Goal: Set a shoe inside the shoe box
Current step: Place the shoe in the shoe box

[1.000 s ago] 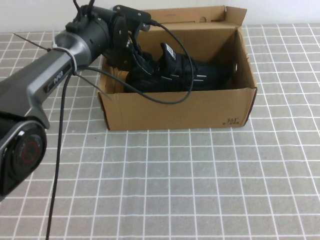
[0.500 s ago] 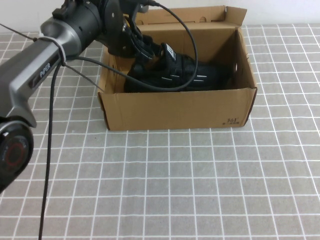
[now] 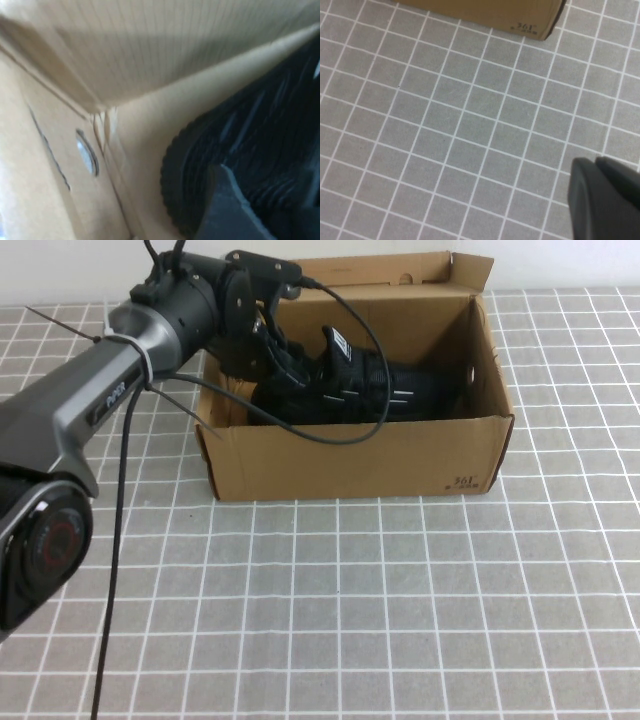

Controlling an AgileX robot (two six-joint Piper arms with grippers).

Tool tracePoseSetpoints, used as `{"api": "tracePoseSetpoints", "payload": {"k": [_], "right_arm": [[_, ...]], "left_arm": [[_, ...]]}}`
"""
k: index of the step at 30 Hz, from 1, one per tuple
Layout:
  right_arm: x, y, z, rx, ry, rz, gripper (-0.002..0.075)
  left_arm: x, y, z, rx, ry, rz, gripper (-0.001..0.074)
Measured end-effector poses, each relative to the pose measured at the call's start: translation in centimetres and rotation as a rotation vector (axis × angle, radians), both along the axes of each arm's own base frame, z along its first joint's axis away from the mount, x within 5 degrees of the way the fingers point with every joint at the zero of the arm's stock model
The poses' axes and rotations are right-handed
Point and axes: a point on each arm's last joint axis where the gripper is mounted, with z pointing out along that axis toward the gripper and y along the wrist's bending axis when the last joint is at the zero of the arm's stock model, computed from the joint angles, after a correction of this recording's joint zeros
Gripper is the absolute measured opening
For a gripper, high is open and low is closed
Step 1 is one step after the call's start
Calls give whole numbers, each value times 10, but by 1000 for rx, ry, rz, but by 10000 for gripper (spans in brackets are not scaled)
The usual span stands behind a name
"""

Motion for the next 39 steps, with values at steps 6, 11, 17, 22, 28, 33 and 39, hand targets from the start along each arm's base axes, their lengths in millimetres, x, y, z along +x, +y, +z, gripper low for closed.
{"api": "tracePoseSetpoints", "payload": {"k": [6, 11, 17, 22, 28, 33, 39], "right_arm": [[0, 0, 0, 1, -2, 1, -16], [0, 0, 0, 1, -2, 1, -16], [0, 0, 0, -9, -6, 14, -16], [0, 0, 0, -10, -6, 16, -16], [0, 0, 0, -10, -6, 16, -16], [0, 0, 0, -10, -6, 16, -16], [0, 0, 0, -10, -6, 16, -17]], "left_arm": [[1, 3, -3, 47, -3, -4, 333], [3, 3, -2, 48, -31, -8, 330], [2, 3, -2, 53, -22, -7, 278], [2, 3, -2, 67, -23, -11, 128], [4, 3, -1, 67, -45, -16, 14], [7, 2, 2, 83, -108, -57, 8], [11, -1, 6, 89, -174, -95, 6]]}}
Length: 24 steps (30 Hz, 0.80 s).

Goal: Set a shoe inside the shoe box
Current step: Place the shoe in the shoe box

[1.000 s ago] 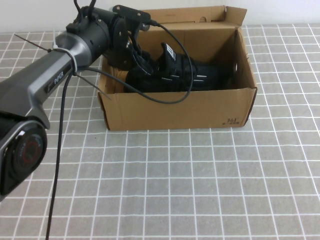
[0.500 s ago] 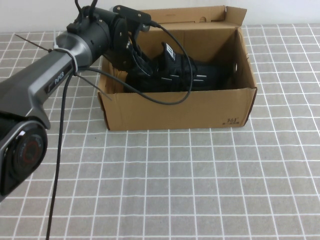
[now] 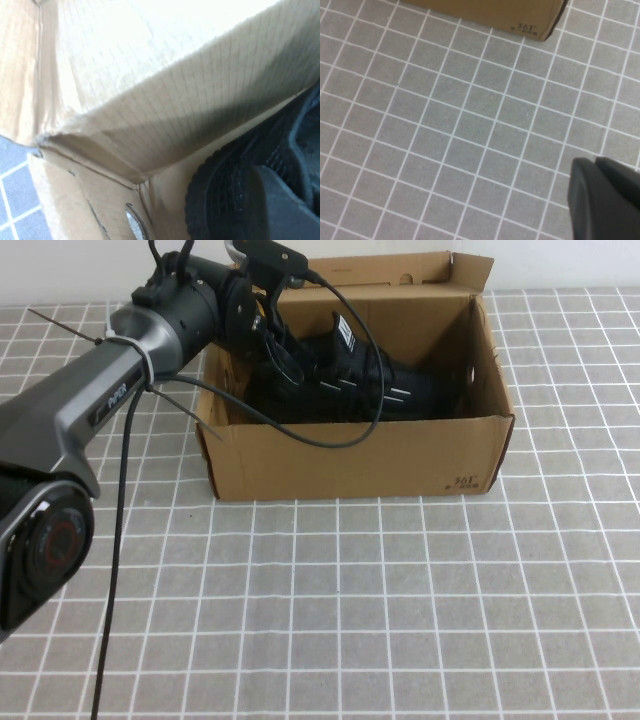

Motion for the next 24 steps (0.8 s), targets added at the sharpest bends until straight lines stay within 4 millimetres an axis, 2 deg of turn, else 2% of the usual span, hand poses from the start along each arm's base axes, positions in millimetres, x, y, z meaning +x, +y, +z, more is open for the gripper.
{"api": "tracePoseSetpoints", "payload": {"k": [9, 12, 15, 20, 24], "right_arm": [[0, 0, 0, 1, 1, 0, -16], [-1, 1, 0, 7, 6, 6, -16], [-1, 1, 0, 11, 9, 9, -16], [-1, 2, 0, 8, 8, 21, -16], [-1, 2, 0, 9, 7, 25, -16]], "left_arm": [[1, 1, 1, 21, -15, -5, 6], [1, 1, 0, 25, -11, -5, 29], [-1, 2, -1, 37, 11, -1, 113], [-4, 4, -5, 60, 60, 8, 314], [-8, 7, 4, 48, 74, 31, 370]]}}
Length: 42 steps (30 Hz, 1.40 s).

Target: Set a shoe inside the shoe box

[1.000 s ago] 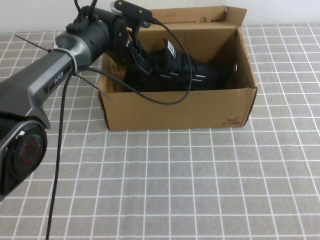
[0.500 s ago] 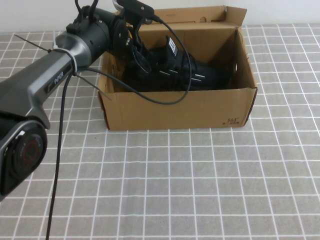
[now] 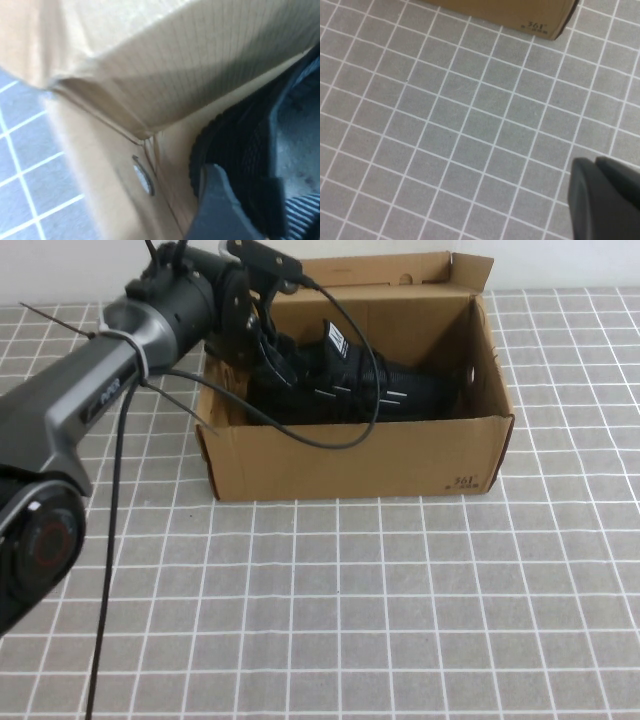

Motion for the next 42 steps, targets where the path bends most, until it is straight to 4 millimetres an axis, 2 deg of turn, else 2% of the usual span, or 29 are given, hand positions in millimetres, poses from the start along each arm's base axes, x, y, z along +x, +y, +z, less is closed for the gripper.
{"api": "tracePoseSetpoints", "payload": {"k": [3, 10, 12, 15, 17, 20, 25, 29, 31, 36, 38, 42], "right_arm": [[0, 0, 0, 1, -2, 0, -16], [0, 0, 0, 0, -3, 2, -16], [0, 0, 0, 0, -3, 2, -16], [0, 0, 0, 0, -3, 2, -16], [0, 0, 1, 6, -3, -4, -16], [-4, -3, 3, 19, -14, -8, -16], [-18, -14, 9, 30, -22, -15, -16], [-38, -29, 19, 77, -63, -13, -16], [-55, -40, 25, 123, -99, -6, -16], [-100, -73, 23, 209, -197, 13, -16], [-117, -86, 16, 234, -224, 17, -16], [-134, -97, -3, 250, -232, 30, -16]], "left_arm": [[-6, 3, 18, -20, -10, 21, 381], [-36, 17, 88, -54, -68, 44, 371], [-45, 21, 104, -59, -77, 49, 320], [-57, 27, 124, -66, -91, 55, 142], [-65, 30, 135, -59, -100, 48, 60], [-77, 36, 150, -52, -101, 47, 17], [-101, 41, 178, -98, -141, -3, 1], [-138, 50, 209, -190, -220, -43, -1], [-165, 59, 223, -240, -259, -56, -1], [-241, 89, 234, -332, -405, -71, -1], [-273, 102, 225, -374, -473, -75, -1], [-328, 126, 185, -441, -583, -76, -1]]}}
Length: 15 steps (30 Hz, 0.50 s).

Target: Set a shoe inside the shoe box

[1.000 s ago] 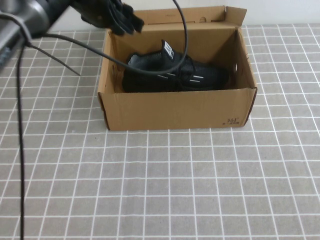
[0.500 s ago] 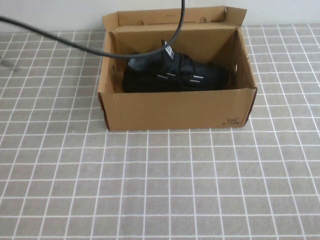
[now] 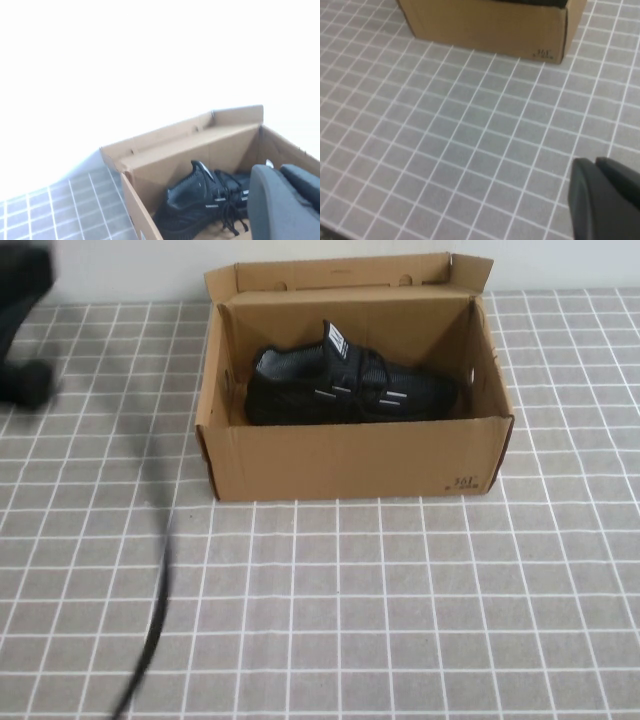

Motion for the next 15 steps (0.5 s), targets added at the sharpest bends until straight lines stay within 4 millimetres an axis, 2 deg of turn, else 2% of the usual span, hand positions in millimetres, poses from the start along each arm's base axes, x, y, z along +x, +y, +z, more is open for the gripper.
{"api": "tracePoseSetpoints", "payload": {"k": [3, 7, 10, 15], "right_arm": [[-5, 0, -16, -25, 9, 45, -16], [-5, 6, -29, 4, -43, 114, -16], [1, 12, -32, 56, -107, 129, -16], [14, 23, -44, 108, -173, 128, -16]], "left_arm": [[-32, 14, -35, -44, -91, 8, -1], [-59, 26, -77, -71, -146, 14, -1], [-68, 30, -104, -69, -141, 16, -1], [-69, 31, -143, -56, -110, 21, -1]]}}
